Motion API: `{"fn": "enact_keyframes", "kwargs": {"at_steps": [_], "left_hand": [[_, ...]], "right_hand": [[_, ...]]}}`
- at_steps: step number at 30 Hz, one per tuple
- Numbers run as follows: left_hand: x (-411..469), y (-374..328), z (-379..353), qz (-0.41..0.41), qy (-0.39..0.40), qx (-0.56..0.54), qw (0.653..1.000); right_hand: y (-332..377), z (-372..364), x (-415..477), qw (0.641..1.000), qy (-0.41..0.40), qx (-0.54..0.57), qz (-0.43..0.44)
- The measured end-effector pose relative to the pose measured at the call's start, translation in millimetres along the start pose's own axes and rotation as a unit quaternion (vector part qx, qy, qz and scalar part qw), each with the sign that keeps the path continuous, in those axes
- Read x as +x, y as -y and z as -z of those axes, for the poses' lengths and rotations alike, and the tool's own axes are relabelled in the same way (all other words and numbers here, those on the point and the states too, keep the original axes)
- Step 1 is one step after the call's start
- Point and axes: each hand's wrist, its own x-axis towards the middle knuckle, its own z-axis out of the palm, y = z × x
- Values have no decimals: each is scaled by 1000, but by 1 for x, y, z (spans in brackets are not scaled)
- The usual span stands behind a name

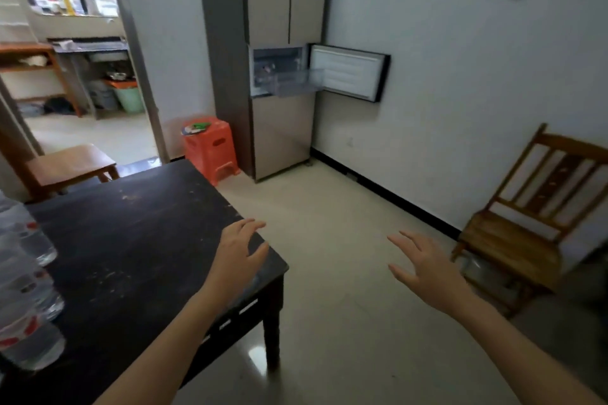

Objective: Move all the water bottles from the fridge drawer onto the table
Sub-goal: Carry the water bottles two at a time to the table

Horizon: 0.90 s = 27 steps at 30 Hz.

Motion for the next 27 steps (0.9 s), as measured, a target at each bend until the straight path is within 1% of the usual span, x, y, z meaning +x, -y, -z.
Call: {"fn": "enact_keyframes", "kwargs": {"at_steps": [3,9,14,16,22,27], "left_hand": [[-15,-39,-39,-14,18,-26,999],[-52,-129,-126,-43,67,-45,996],[-59,-176,-169,-51,63,-49,995],[-58,-190,-181,-45,66,-46,996],[-38,-197,-209,-25,54,-31,998],[12,-192,-251,3,47,-27,999]], "right_hand": [[-42,13,-45,999,10,28,-41],[-133,44,-138,990,15,44,-132],[-177,62,-171,988,1,57,-142],[-195,64,-173,989,5,53,-138],[-232,60,-144,991,34,43,-126],[-277,58,-102,992,51,24,-117]]}}
